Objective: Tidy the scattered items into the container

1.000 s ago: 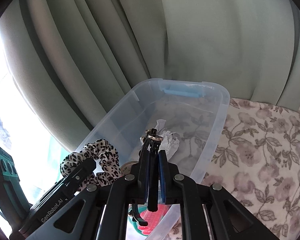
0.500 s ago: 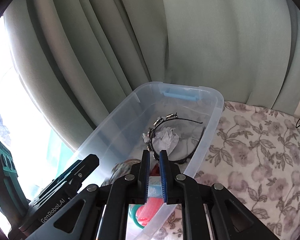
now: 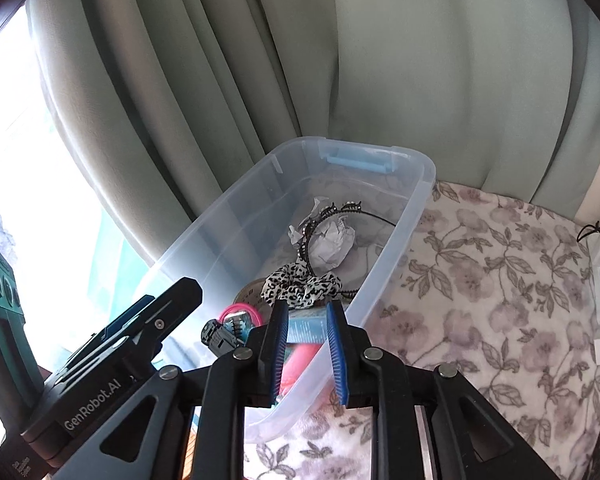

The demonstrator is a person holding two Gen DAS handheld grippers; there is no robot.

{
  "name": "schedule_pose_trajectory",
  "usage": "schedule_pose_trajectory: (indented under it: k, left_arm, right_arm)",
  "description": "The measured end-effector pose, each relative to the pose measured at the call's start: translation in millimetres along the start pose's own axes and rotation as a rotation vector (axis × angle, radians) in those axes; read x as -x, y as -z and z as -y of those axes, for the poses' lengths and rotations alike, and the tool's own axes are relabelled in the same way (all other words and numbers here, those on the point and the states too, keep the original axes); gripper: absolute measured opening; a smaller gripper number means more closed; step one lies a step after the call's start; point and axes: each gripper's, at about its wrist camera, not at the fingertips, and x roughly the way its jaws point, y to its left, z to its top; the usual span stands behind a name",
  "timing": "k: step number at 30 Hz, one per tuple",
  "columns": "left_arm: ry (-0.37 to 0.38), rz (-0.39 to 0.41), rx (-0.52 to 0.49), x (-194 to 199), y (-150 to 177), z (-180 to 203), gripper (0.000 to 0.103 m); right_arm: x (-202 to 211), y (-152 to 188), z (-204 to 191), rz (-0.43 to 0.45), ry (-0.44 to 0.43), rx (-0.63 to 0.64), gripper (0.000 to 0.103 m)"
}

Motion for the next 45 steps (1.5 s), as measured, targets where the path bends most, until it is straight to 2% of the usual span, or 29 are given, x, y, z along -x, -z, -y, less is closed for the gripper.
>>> schedule_pose_trajectory:
  k: [3,9,12,16,25,31,37,45]
  left_arm:
    - [-0.026,-0.015,-0.006,1.0,2.4,1.8,0.083]
    - [-0.094,-0.048,-0.059,2.2,2.8,5.0,0.084]
    - [-0.083,-0.058,-0.056,3.7,6.0,4.0,0.084]
    - [-0.065,-0.063,-0.050,12.8,8.0,0.4,0.086]
    - [-0.023,-0.076,-0.066,12.8,14.0,3.7,0.091]
    - [-0.091,-0.060,-0.138,15.4,17.1,18.4,0.093]
    - [-0.060,-0.077,-0.142,15.8,19.3,20.5,0.093]
    - [-0.093,-0.085,-0.165,14.5,22.1,22.2,0.093]
  right_arm:
    - [2.2,3.9,-4.1,-0.011,0.003,0.008,0.028]
    - [6.9,11.0,-8.6,-0.017,0.005,0.027,0.040]
    - [8.6,14.0,-8.4,-0.024,0.007,0.032,0.041]
    - [11.6,20.5,-5.7,-0.050,0.017,0.030,0.056]
    - [19.9,26.0,0.9,-0.062,0.034,0.017,0.062]
    - [23.1,27.9,3.6,-0.064,0.035,0.018,0.062]
    - [25.1,31.4,8.9,-0.071,0.042,0.004,0.062]
    - [28.6,32.4,7.2,-0.067,0.041,0.009,0.062]
